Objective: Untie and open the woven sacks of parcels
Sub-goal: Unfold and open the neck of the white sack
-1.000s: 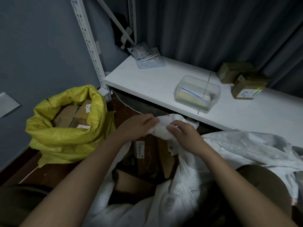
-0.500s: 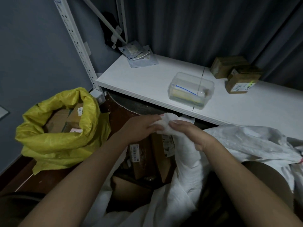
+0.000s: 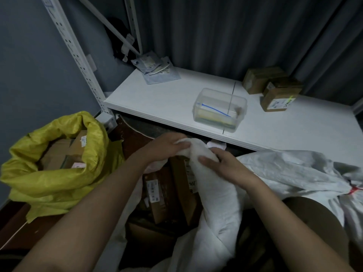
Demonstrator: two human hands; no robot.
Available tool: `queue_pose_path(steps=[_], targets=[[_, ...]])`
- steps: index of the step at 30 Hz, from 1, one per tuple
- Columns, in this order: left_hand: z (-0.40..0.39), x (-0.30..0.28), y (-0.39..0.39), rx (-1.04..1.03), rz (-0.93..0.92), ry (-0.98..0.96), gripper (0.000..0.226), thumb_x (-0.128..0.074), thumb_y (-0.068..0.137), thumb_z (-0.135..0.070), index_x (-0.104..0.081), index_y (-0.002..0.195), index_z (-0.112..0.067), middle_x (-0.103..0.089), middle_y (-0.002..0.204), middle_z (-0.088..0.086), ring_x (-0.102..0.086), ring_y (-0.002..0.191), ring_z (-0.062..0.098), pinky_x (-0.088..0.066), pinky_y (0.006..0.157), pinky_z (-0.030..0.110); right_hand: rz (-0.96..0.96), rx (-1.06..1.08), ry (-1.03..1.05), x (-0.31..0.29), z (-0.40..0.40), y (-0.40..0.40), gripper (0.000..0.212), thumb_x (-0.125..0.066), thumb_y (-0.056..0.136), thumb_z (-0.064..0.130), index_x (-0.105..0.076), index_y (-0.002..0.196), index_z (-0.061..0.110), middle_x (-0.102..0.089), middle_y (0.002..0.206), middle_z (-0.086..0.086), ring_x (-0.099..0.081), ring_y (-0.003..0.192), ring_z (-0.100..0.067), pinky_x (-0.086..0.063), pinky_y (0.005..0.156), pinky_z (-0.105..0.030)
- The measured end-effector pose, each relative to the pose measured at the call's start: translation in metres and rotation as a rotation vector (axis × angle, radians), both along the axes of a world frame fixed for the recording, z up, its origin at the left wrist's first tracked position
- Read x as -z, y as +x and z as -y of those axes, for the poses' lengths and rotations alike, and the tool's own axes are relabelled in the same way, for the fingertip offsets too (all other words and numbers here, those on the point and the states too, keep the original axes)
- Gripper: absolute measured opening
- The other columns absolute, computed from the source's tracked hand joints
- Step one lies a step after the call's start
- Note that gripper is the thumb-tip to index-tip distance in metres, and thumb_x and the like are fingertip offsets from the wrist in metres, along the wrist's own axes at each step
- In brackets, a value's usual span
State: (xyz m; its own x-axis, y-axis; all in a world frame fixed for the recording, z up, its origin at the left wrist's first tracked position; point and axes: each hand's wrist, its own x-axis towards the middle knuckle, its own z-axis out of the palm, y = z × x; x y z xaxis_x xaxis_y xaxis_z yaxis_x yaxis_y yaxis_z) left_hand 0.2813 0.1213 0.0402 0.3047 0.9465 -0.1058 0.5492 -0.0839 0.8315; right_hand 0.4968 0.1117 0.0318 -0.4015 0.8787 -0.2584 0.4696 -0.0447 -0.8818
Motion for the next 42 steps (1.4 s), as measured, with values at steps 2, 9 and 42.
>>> queue_pose_path(steps=[2, 9, 42], targets=[[-0.007, -0.009, 0.001, -0.021, -0.072, -0.062, 0.03, -0.046, 0.099, -0.031, -0.066, 0.09, -0.01, -0.063, 0.089, 0.002, -0.057, 0.086, 0.01, -0.041, 0.077, 0.03, -0.056, 0.033, -0.046, -0.002, 0.001, 0.0, 0.028, -0.057, 0.093, 0.038, -0.069, 0.096, 0.013, -0.068, 0.084, 0.0, -0.062, 0.074, -0.01, -0.045, 0.067, -0.023], [0.025, -0.008, 0.03, -0.636, -0.258, 0.558, 0.035, -0.04, 0.093, -0.045, -0.059, 0.098, -0.016, -0.056, 0.099, -0.001, -0.047, 0.094, 0.019, -0.034, 0.081, 0.028, -0.1, 0.119, 0.066, -0.021, 0.001, -0.027, 0.022, -0.051, 0.097, 0.033, -0.067, 0.095, 0.017, -0.068, 0.092, 0.003, -0.062, 0.085, -0.007, -0.046, 0.079, -0.019], [0.065, -0.057, 0.067, -0.589, 0.876, -0.32, 0.046, -0.042, 0.1, -0.034, -0.026, 0.143, -0.034, -0.053, 0.13, 0.002, -0.062, 0.101, 0.017, -0.053, 0.071, 0.029, -0.62, 0.225, -0.208, -0.05, 0.047, -0.025, 0.025, -0.043, 0.099, 0.011, -0.066, 0.107, 0.005, -0.069, 0.103, -0.018, -0.066, 0.094, -0.027, -0.051, 0.089, -0.036]])
